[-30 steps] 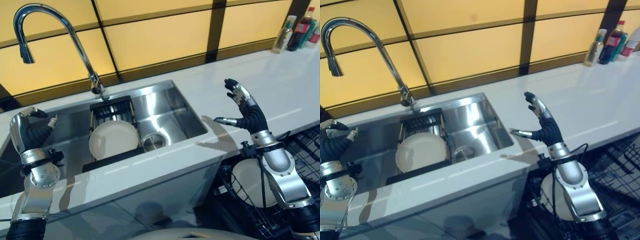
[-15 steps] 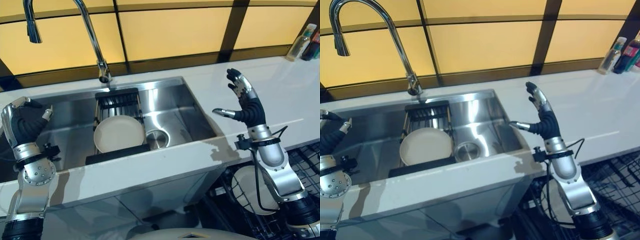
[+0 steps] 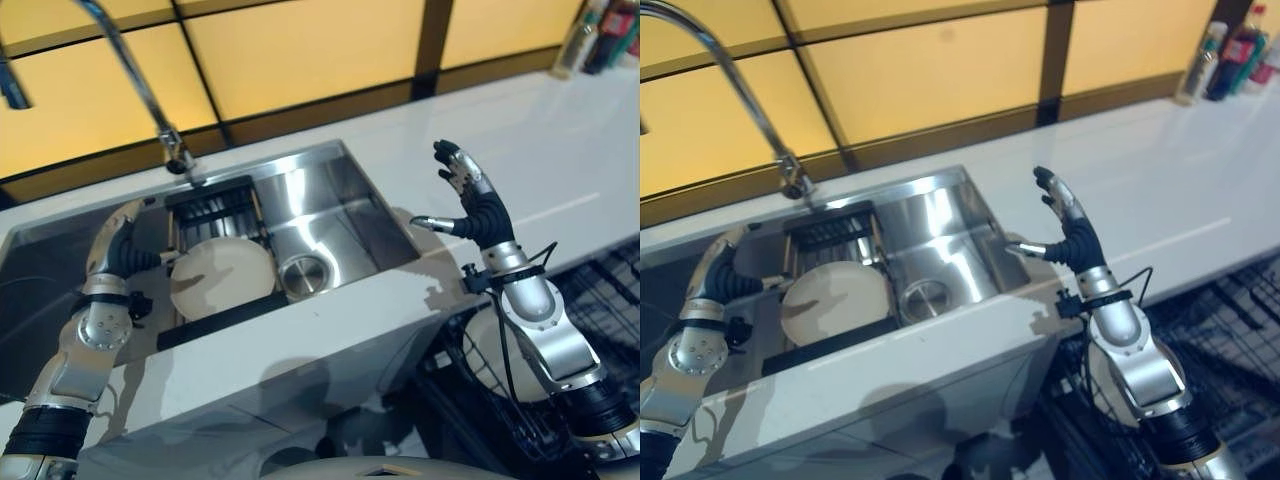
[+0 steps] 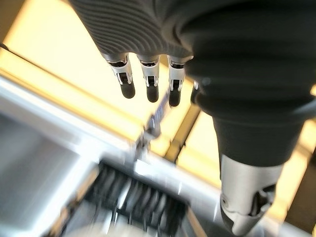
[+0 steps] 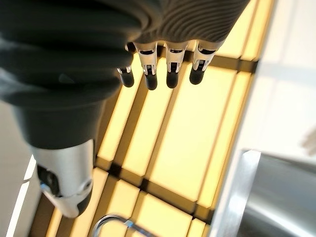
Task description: Pick up plates and place into dishwasher.
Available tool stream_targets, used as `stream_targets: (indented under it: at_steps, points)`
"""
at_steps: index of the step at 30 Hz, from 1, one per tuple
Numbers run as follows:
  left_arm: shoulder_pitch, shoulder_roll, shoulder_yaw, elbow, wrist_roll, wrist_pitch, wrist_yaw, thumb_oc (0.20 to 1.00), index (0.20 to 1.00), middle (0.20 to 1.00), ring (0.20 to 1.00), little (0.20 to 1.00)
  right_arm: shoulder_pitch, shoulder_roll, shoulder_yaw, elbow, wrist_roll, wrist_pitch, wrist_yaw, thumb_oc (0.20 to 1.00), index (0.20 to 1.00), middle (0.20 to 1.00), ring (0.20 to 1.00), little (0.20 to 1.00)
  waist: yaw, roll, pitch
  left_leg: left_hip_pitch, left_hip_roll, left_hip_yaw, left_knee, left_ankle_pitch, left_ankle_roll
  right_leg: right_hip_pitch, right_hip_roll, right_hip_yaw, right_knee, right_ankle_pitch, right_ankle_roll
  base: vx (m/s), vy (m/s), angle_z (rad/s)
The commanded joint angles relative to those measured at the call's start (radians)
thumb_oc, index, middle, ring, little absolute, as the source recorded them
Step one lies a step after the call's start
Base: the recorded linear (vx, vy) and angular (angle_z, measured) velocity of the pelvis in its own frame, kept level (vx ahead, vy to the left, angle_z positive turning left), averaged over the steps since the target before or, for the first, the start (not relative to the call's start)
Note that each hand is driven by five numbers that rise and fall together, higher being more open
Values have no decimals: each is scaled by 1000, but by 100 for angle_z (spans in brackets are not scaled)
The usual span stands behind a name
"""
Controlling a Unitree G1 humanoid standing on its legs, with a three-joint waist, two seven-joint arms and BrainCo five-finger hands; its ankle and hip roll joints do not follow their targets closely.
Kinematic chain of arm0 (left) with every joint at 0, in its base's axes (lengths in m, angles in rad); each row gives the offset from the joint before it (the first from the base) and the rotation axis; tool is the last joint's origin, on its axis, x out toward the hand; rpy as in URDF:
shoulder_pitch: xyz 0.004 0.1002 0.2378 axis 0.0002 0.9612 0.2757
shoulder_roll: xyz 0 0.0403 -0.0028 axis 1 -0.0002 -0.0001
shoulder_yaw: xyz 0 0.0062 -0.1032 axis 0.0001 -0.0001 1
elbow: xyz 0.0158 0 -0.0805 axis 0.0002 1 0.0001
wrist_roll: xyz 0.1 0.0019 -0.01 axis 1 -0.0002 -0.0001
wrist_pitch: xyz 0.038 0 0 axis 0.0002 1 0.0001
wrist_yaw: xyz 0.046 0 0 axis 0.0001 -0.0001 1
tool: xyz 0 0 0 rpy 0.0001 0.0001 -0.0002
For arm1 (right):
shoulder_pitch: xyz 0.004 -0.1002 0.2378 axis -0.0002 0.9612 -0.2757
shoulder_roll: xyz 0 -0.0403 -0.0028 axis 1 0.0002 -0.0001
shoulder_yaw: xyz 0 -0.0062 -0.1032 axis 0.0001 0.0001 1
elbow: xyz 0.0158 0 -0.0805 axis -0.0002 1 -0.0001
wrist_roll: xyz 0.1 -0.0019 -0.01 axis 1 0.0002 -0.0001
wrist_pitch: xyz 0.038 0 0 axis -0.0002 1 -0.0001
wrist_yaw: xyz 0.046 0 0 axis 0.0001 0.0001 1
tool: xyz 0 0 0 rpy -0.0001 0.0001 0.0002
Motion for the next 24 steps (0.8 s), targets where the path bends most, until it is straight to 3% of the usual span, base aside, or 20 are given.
stream_targets:
  at_steps: [1,8,17,24]
  points:
    - [-137,65,-11,63,-70,-13,49,1000,1000,1000,1000,1000,-111,-69,41,-11,42,-21,-5,1000,1000,1000,1000,1000,-55,-13,25,-106,-15,27,111,-75,-18,-121,-52,65,76,-24,85,-77,153,-25]
    - [-297,62,-125,200,-96,-3,110,1000,1000,1000,1000,1000,-189,-106,53,24,25,-23,-26,1000,1000,1000,1000,1000,-109,-7,158,-218,-34,69,208,-81,-5,-258,-67,118,166,-8,98,-70,129,-19]
    - [-466,65,-236,395,-136,32,129,1000,1000,1000,1000,1000,-229,-132,40,54,-1,-45,-56,1000,1000,1000,1000,1000,-142,-31,251,-330,-48,110,291,-82,11,-372,-84,143,238,10,107,-27,94,-9]
    - [-530,83,-259,513,-144,103,19,1000,1000,1000,1000,1000,-246,-127,27,45,-21,-38,-55,1000,1000,1000,1000,1000,-143,-46,286,-369,-49,129,317,-85,22,-400,-85,136,246,17,97,-38,45,2]
